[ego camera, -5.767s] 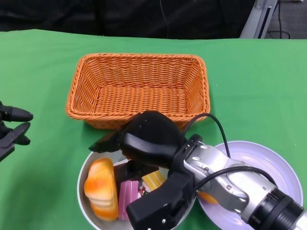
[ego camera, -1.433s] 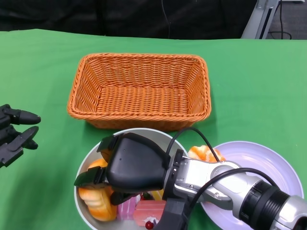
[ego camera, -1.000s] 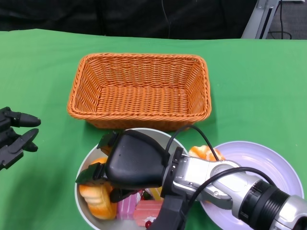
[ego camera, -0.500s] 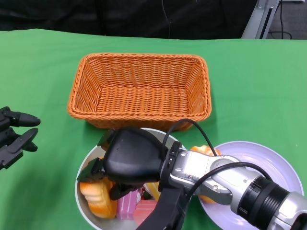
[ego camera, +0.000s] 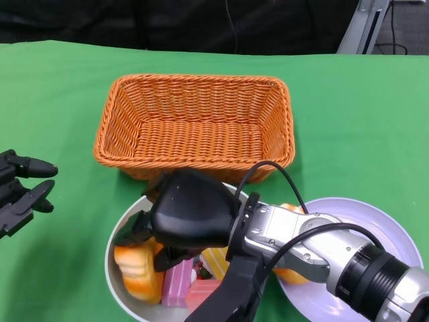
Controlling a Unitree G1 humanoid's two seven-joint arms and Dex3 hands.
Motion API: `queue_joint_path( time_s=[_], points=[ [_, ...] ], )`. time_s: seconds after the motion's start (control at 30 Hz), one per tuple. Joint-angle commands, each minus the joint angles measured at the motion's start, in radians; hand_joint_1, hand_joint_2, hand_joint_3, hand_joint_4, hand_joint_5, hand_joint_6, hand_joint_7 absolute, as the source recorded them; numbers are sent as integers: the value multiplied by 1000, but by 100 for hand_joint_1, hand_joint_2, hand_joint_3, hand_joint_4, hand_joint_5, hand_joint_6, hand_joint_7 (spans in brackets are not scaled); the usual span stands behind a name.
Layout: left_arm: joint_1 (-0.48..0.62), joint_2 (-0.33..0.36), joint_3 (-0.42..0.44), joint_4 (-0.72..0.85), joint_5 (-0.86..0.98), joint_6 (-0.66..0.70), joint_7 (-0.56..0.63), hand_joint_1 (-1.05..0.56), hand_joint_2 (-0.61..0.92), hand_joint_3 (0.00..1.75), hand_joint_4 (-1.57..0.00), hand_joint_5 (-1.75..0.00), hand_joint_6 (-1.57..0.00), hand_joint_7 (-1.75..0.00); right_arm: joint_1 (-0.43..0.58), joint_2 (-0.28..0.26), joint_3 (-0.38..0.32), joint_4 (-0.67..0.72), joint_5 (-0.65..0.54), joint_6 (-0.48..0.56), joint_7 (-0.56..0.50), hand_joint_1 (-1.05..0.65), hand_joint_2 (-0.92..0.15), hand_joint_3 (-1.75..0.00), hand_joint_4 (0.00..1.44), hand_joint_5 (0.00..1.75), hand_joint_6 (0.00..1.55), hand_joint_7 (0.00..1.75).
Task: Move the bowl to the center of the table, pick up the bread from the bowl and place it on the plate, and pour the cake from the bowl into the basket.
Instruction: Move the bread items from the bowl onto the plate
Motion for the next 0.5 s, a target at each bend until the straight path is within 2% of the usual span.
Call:
queue_joint_path(
  time_s=[0.03,0.17,0.27,0.5],
  points=[
    [-9,30,-2,6,20,8,14,-25,92,22,-78,-129,-81,-98,-10,-9,-13,6,4,-2,-11,-47,-90,0,77,174,117,6],
    [-6,33,-2,2,29,7,16,-26,92,21,-76,-130,-81,-97,-10,-13,-14,-9,-10,13,-13,-47,-91,0,75,173,114,5],
    [-8,24,8,8,2,9,-6,-25,92,21,-75,-130,-81,-96,-14,-19,-19,-17,-8,7,-12,-46,-92,0,78,163,111,3],
    [-11,27,0,12,14,15,6,-28,92,22,-74,-129,-81,-95,-7,-31,-45,-57,12,-1,-2,-48,-92,-3,78,165,112,3]
  ],
)
